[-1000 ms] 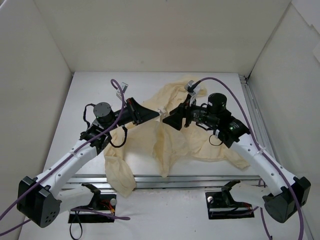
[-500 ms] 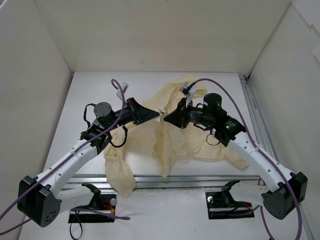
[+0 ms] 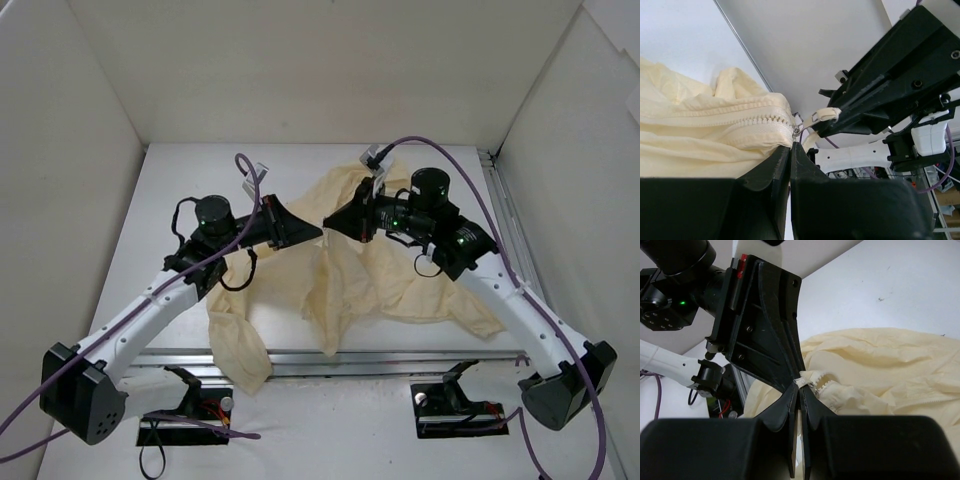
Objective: Zip up the jacket
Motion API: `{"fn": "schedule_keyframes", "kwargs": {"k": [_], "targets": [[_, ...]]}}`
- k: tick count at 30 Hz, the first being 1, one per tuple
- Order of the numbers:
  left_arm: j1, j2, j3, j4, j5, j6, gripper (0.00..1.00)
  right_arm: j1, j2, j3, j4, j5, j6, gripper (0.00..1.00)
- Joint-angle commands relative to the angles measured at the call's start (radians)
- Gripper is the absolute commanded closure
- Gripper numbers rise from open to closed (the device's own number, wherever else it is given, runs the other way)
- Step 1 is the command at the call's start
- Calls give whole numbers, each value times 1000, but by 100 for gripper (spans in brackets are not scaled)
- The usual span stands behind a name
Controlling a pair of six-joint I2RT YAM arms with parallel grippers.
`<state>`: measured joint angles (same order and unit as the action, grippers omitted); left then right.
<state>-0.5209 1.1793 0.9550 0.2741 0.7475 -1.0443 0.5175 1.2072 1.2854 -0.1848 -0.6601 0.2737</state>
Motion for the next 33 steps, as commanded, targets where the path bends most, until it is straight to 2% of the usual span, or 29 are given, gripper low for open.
{"fn": "schedule_keyframes", "kwargs": {"k": [1,12,33], "targets": [[9,-7,64,27,55,56,100,7,38,64,42,-27,18,100],[9,28,108,56,187,82,100,10,137,143,42,-36,21,100],[-10,-6,143,30,239,159,100,58,265,164,42,39,9,100]]}}
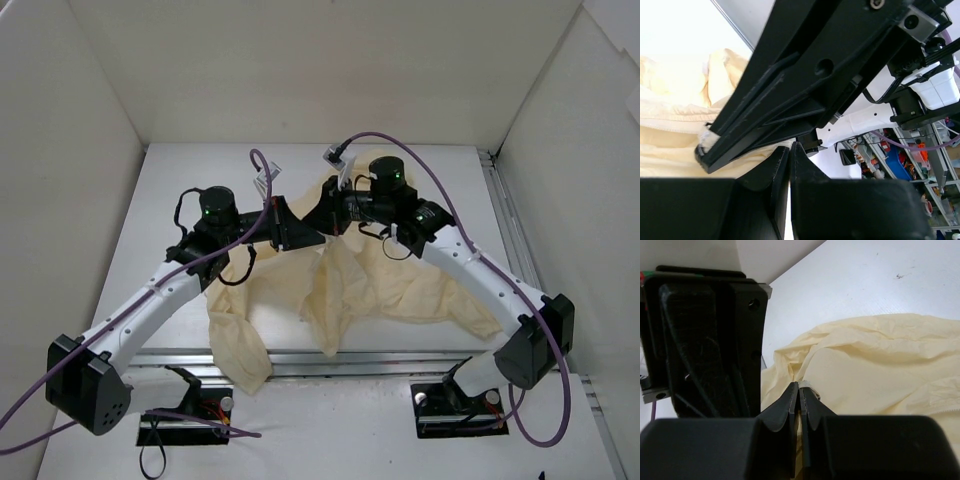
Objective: Zip up the jacket
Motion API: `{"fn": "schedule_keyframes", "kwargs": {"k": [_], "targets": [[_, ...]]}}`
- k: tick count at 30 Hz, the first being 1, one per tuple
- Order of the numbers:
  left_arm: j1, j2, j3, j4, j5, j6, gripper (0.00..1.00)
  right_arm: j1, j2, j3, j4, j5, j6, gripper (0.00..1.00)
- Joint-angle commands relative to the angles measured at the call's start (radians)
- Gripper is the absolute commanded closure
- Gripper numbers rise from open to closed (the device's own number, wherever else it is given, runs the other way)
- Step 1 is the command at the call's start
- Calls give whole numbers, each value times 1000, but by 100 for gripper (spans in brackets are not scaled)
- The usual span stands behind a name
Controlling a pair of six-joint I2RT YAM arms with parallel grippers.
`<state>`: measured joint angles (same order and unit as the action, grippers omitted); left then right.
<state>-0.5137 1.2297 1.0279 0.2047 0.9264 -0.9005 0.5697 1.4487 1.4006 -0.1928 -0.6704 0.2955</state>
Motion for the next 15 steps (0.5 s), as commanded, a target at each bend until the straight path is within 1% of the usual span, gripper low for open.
{"fn": "schedule_keyframes", "kwargs": {"k": [1,5,10,15], "targets": [[-17,-59,64,99,63,15,100,6,41,61,50,54,-16,100],[-17,-88,58,87,65,35,100,-1,82,95,49,77,-22,100],[-8,-142,61,-17,20,98,100,-53,119,123,50,106,-30,100],[66,-187,38,-100,-21,138,100,-128,122,136,49,135,-50,100]]}}
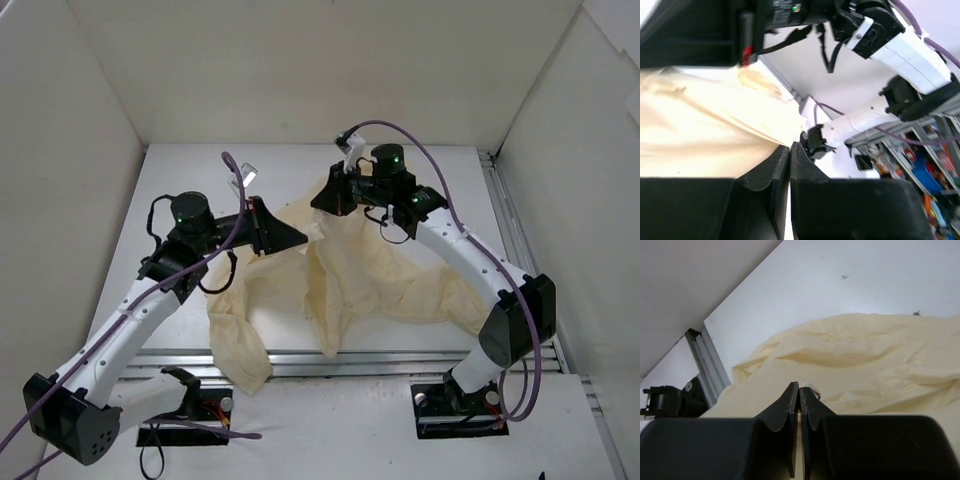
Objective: Zip up the jacket
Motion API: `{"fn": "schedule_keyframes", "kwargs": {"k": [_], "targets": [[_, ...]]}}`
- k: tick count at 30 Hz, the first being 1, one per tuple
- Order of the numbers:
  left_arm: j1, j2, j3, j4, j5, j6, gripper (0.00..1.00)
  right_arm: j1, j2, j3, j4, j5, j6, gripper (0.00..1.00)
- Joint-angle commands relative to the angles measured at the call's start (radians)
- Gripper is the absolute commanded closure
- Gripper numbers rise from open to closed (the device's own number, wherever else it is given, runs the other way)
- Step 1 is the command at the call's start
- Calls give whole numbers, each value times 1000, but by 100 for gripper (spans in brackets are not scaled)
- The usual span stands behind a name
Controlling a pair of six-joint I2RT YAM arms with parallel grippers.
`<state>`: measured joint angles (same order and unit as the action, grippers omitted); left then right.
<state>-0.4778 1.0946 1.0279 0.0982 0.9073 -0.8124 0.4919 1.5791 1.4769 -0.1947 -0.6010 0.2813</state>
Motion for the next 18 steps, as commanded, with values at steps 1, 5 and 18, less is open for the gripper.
{"fn": "schedule_keyframes", "kwargs": {"k": [1,5,18], "targets": [[62,-68,38,-46,-14,59,100,-62,-8,62,49,75,-37,100],[163,-94,23,-155,-68,93,100,-131,-10,74,49,90,-44,100],[450,-121,34,-318,-212,108,100,-315,-27,118,49,150,-56,100]]}}
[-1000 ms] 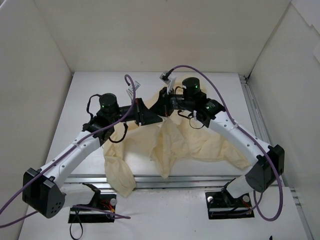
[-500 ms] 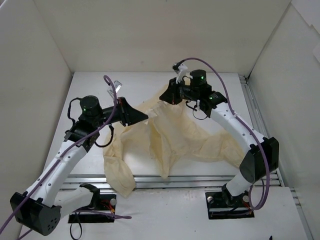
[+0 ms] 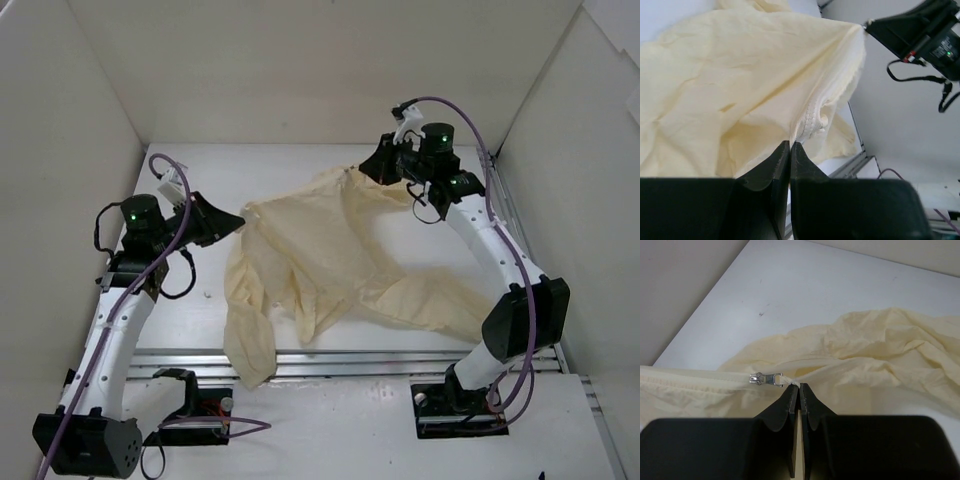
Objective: Zip up the jacket
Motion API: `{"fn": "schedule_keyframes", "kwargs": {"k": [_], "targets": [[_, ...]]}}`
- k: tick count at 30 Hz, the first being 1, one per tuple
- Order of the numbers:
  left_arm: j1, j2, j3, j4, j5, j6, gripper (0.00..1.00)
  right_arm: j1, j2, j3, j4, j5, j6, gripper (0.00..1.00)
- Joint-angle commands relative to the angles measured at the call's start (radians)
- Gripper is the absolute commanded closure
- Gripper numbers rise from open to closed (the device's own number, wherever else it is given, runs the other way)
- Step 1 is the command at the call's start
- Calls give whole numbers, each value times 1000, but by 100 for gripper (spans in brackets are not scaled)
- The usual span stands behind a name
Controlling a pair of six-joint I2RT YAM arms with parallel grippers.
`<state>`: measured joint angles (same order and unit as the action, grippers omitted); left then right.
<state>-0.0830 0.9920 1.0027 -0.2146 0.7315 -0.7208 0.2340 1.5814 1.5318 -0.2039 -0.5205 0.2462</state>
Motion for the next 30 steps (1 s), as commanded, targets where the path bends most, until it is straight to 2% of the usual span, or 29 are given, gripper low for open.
{"fn": "schedule_keyframes", "kwargs": {"k": [1,7,12,13,17,25,28,30], "targets": [[69,-16,60,-6,-40,15,100,-65,-27,68,57,73,-21,100],[178,-15,62,-2,-53,-15,100,-148,-35,103,55,105,-22,100],[241,3,97,-38,-112,-14,100,-197,-49,132,43,149,-30,100],[259,7,112,-45,-119,-12,100,-244,-49,151,40,154,-36,100],[301,19,143,-86,-184,-14,100,-286,-47,229,-12,198,-67,100],[321,34,214,-124,-224,14,100,-320,-60,390,-64,191,-90,100],[292,37,232,-126,-211,36,100,-323,-93,387,-75,126,-82,100],[237,37,226,-134,-205,53,99,-318,-119,326,-78,84,-82,100]]}}
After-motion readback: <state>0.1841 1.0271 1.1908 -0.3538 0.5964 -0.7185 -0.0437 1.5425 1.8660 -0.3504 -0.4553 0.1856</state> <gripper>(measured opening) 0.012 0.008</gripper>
